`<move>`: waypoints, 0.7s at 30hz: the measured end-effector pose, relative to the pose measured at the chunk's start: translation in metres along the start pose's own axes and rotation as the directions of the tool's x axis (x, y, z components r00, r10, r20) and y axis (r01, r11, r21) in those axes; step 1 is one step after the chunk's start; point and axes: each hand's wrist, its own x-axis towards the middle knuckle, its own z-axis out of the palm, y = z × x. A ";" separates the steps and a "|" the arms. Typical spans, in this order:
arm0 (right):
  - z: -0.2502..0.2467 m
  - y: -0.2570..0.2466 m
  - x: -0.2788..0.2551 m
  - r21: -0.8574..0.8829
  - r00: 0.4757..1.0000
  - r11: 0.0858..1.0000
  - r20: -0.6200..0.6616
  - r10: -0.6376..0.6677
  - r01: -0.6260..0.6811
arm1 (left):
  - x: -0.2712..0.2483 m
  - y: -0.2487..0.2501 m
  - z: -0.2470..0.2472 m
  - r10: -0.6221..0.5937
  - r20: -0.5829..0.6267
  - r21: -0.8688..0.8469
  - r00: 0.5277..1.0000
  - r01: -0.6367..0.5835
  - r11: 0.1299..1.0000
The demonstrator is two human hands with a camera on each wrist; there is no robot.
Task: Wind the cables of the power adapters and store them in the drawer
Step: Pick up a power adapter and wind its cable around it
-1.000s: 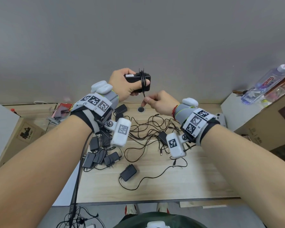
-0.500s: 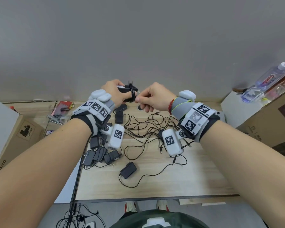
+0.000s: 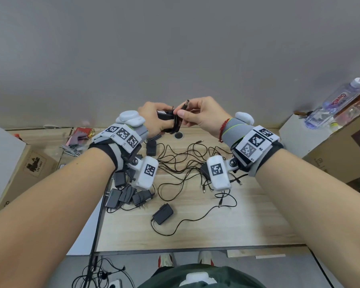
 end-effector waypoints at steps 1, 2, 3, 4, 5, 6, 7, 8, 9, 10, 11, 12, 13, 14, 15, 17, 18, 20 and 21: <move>0.001 0.001 0.000 0.006 1.000 1.000 -0.020 -0.004 0.004 | 0.001 0.000 0.001 -0.020 -0.003 -0.034 1.000 0.020 0.999; 0.001 0.002 0.000 0.028 1.000 1.000 -0.028 -0.007 0.008 | 0.002 0.000 0.002 -0.040 -0.012 -0.068 0.999 0.039 0.997; 0.002 0.002 0.000 0.057 1.000 0.998 -0.026 -0.012 0.013 | 0.003 0.000 0.003 -0.058 -0.025 -0.097 0.998 0.055 0.994; 0.002 0.003 -0.001 0.083 1.000 0.996 -0.017 -0.014 0.015 | 0.004 0.000 0.003 -0.071 -0.038 -0.118 0.997 0.066 0.991; 0.002 0.003 -0.001 0.103 1.000 0.995 -0.009 -0.010 0.011 | 0.005 -0.001 0.004 -0.081 -0.051 -0.135 0.995 0.073 0.988; 0.003 0.003 -0.002 0.114 1.000 0.994 -0.010 0.001 0.000 | 0.007 -0.002 0.004 -0.090 -0.062 -0.154 0.994 0.080 0.985; 0.003 0.003 -0.002 0.114 1.000 0.993 -0.016 0.015 -0.013 | 0.007 -0.002 0.005 -0.102 -0.071 -0.177 0.992 0.088 0.980; 0.003 0.003 -0.003 0.105 0.999 0.994 -0.029 0.035 -0.032 | 0.008 0.000 0.005 -0.112 -0.079 -0.202 0.991 0.094 0.975; 0.004 0.004 -0.003 0.096 0.997 0.994 -0.037 0.061 -0.057 | 0.009 0.001 0.006 -0.123 -0.089 -0.225 0.988 0.100 0.969; 0.005 0.004 -0.004 0.088 0.995 0.992 -0.042 0.091 -0.087 | 0.010 0.003 0.006 -0.135 -0.097 -0.248 0.986 0.107 0.963; 0.006 0.005 -0.004 0.085 0.992 0.990 -0.043 0.119 -0.115 | 0.010 0.005 0.007 -0.148 -0.101 -0.273 0.984 0.116 0.955; 0.008 0.005 -0.004 0.084 0.989 0.987 -0.045 0.142 -0.138 | 0.010 0.007 0.007 -0.161 -0.102 -0.295 0.982 0.124 0.947; 0.009 0.005 -0.003 0.081 0.986 0.985 -0.047 0.158 -0.154 | 0.010 0.008 0.008 -0.168 -0.101 -0.309 0.981 0.130 0.942; 0.009 0.004 -0.003 0.075 0.984 0.983 -0.048 0.171 -0.167 | 0.010 0.009 0.008 -0.171 -0.097 -0.311 0.981 0.133 0.941; 0.010 0.003 -0.002 0.064 0.982 0.982 -0.047 0.181 -0.178 | 0.010 0.010 0.009 -0.168 -0.095 -0.307 0.981 0.132 0.943; 0.012 0.002 -0.001 0.049 0.978 0.979 -0.050 0.201 -0.198 | 0.009 0.010 0.010 -0.153 -0.090 -0.297 0.984 0.120 0.947; 0.013 0.001 0.000 0.046 0.976 0.977 -0.055 0.209 -0.206 | 0.008 0.011 0.010 -0.144 -0.089 -0.290 0.986 0.113 0.950; 0.013 0.000 0.001 0.033 0.973 0.975 -0.067 0.220 -0.219 | 0.008 0.011 0.011 -0.132 -0.088 -0.276 0.987 0.103 0.956; 0.012 0.000 0.002 0.023 0.972 0.975 -0.070 0.224 -0.223 | 0.007 0.012 0.011 -0.128 -0.082 -0.279 0.988 0.101 0.955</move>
